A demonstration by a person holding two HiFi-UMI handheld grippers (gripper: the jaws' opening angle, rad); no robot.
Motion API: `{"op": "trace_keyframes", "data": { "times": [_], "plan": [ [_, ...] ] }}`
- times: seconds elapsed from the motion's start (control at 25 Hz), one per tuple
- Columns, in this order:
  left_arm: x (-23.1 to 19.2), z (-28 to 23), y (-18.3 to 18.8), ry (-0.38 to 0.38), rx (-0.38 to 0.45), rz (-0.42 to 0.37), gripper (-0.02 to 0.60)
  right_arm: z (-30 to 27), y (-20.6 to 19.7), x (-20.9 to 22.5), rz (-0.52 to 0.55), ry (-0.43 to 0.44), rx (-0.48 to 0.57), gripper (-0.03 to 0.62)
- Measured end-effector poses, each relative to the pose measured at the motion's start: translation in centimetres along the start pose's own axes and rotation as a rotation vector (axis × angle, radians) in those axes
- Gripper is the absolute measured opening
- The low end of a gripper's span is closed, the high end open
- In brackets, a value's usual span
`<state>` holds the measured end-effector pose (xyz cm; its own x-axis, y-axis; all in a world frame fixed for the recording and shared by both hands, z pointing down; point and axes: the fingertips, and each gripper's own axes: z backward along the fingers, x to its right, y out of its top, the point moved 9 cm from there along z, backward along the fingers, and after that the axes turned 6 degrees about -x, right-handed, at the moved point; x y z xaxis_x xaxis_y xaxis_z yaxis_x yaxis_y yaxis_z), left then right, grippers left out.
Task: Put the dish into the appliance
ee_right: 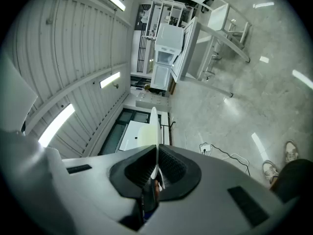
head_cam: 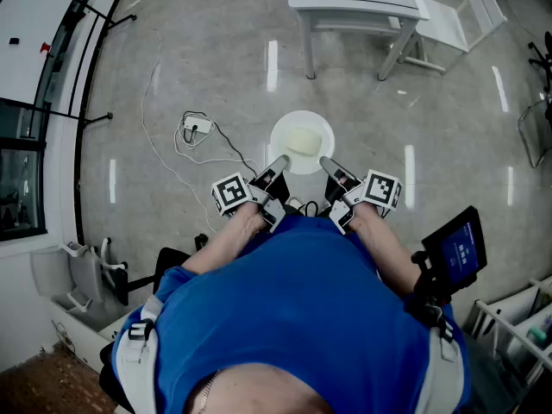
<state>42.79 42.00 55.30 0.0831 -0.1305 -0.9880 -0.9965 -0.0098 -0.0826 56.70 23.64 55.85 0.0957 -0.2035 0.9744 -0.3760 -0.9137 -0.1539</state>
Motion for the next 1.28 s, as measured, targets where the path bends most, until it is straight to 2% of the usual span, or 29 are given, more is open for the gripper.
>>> {"op": "trace_keyframes", "data": {
  "times": [0.32,0.6,0.84,0.92,1.04,1.16,1.28],
  "plan": [
    [-0.9,0.8,0.4,0.034,0.003,-0.019,0.014,0.0,0.3,0.1,0.049,-0.037,-0.013,0.015],
    [-0.4,0.8,0.2,0.006,0.017,0.001,0.014,-0.3,-0.1,-0.7,0.037,0.010,0.002,0.015],
    [-0.4,0.7,0.0,0.002,0.031,0.004,0.014,-1.0,0.5,-1.3,0.109,0.132,0.007,0.015],
    [-0.5,0.8,0.0,0.004,0.036,0.004,0.014,-0.9,0.3,-1.2,0.094,0.116,0.005,0.015],
    [-0.6,1.9,0.9,-0.005,0.040,0.015,0.014,-1.8,-0.5,-1.1,0.055,0.044,0.001,0.015],
    [-1.1,2.8,1.8,-0.006,0.043,0.019,0.014,-3.1,-1.1,-1.2,0.059,0.054,-0.003,0.015],
    [-1.3,3.0,2.0,-0.001,0.054,0.020,0.014,-3.2,-1.2,-0.8,0.032,0.013,-0.010,0.015]
  ]
}}
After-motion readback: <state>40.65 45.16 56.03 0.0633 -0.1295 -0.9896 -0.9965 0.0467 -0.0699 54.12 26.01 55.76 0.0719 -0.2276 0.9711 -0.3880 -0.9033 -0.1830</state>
